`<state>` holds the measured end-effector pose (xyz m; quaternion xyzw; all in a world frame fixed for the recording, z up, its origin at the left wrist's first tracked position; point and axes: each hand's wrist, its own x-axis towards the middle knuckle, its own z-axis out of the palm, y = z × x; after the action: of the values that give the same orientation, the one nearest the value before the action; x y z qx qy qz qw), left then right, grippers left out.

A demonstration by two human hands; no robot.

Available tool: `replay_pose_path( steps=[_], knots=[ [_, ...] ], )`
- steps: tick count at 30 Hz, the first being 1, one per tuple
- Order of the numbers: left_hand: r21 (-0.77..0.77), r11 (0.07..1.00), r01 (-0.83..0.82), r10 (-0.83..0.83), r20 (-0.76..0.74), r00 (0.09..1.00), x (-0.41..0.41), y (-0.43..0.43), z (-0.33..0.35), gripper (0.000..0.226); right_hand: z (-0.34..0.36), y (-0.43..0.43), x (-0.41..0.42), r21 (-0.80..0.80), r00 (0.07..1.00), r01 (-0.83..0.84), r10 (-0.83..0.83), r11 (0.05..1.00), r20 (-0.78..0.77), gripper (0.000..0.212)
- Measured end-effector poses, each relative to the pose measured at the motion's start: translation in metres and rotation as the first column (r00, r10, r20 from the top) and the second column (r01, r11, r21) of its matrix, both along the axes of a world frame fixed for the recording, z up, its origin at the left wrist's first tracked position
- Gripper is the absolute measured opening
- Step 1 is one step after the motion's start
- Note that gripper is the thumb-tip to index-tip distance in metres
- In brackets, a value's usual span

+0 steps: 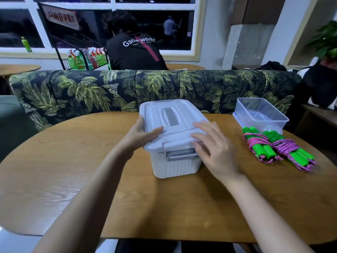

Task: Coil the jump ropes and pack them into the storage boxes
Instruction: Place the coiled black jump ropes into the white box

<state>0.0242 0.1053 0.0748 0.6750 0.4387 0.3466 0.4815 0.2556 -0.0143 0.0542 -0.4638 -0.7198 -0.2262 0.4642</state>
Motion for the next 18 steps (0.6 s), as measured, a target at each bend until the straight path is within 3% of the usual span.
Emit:
replay_pose_path(
  steps=[2,5,7,9,11,12,15,18],
  knots=[
    [0.005,0.999,0.046,-0.046,-0.033,0.998,0.002,0.004,0.006,0.091,-0.001,-0.001,0.022,-0.002,0.997,0.062,-0.062,0.998,0.050,0.030],
    [0.045,0.997,0.062,-0.059,-0.064,0.996,0.011,0.009,0.015,0.074,-0.007,-0.003,0.040,-0.069,0.999,-0.020,0.022,0.997,0.028,0.043],
    [0.168,0.986,-0.023,0.040,-0.098,0.994,0.011,0.004,0.020,0.075,-0.012,-0.003,0.042,-0.099,0.998,-0.061,0.062,0.993,0.006,0.044],
    [0.513,0.853,-0.097,0.189,-0.129,0.973,0.006,-0.001,0.016,0.058,-0.017,-0.002,0.040,-0.095,0.997,-0.081,0.079,0.992,-0.019,0.043],
    [0.777,0.627,-0.057,0.155,-0.052,0.987,0.001,-0.014,0.006,0.028,-0.021,-0.001,0.038,-0.087,0.993,-0.107,0.101,0.990,-0.067,0.041],
    [0.825,0.564,-0.034,0.116,-0.039,0.992,-0.001,-0.025,0.002,0.021,-0.023,-0.001,0.037,-0.092,0.990,-0.116,0.108,0.989,-0.094,0.040],
    [0.875,0.476,0.085,0.028,-0.112,0.993,-0.009,-0.047,-0.016,0.031,-0.025,-0.002,0.033,-0.090,0.989,-0.090,0.078,0.992,-0.122,0.036],
    [0.872,0.471,0.137,0.005,-0.158,0.987,-0.014,-0.049,-0.032,0.039,-0.024,-0.003,0.033,-0.071,0.995,-0.060,0.054,0.996,-0.083,0.034]
  ],
)
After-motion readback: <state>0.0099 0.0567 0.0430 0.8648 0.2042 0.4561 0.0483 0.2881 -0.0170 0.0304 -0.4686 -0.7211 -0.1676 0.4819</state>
